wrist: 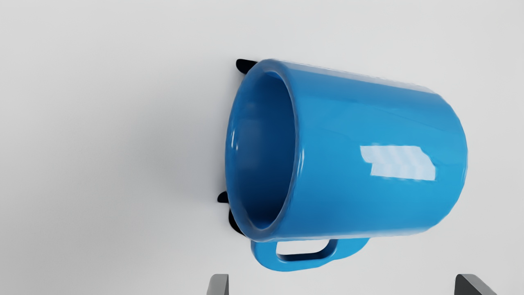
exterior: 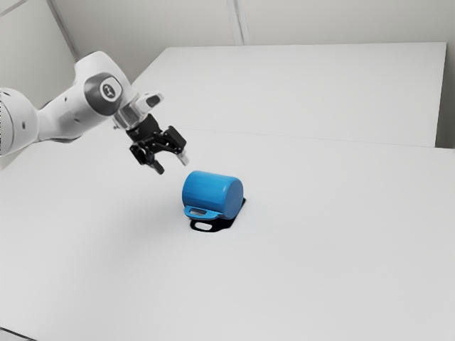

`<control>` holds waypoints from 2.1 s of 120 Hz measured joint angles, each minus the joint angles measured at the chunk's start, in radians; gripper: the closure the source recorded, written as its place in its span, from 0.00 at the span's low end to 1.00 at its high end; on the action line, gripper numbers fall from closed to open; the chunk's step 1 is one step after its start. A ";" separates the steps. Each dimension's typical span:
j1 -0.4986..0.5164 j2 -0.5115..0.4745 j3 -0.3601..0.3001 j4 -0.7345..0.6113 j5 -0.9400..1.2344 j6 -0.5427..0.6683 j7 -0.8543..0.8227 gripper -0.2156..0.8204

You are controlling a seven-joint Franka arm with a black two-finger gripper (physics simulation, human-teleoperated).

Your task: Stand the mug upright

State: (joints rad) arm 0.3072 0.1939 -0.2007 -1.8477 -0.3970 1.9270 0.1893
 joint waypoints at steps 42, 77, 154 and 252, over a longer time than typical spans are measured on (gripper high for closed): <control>0.041 0.083 0.000 -0.042 -0.230 0.064 0.212 0.21; 0.060 0.120 0.000 -0.091 -0.447 0.072 0.400 0.21; 0.099 0.191 -0.011 -0.105 -0.777 -0.052 0.793 0.37; 0.016 -0.155 -0.039 -0.134 -0.518 -0.043 0.825 0.97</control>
State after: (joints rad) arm 0.3234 0.0385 -0.2395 -1.9819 -0.9150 1.8843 1.0139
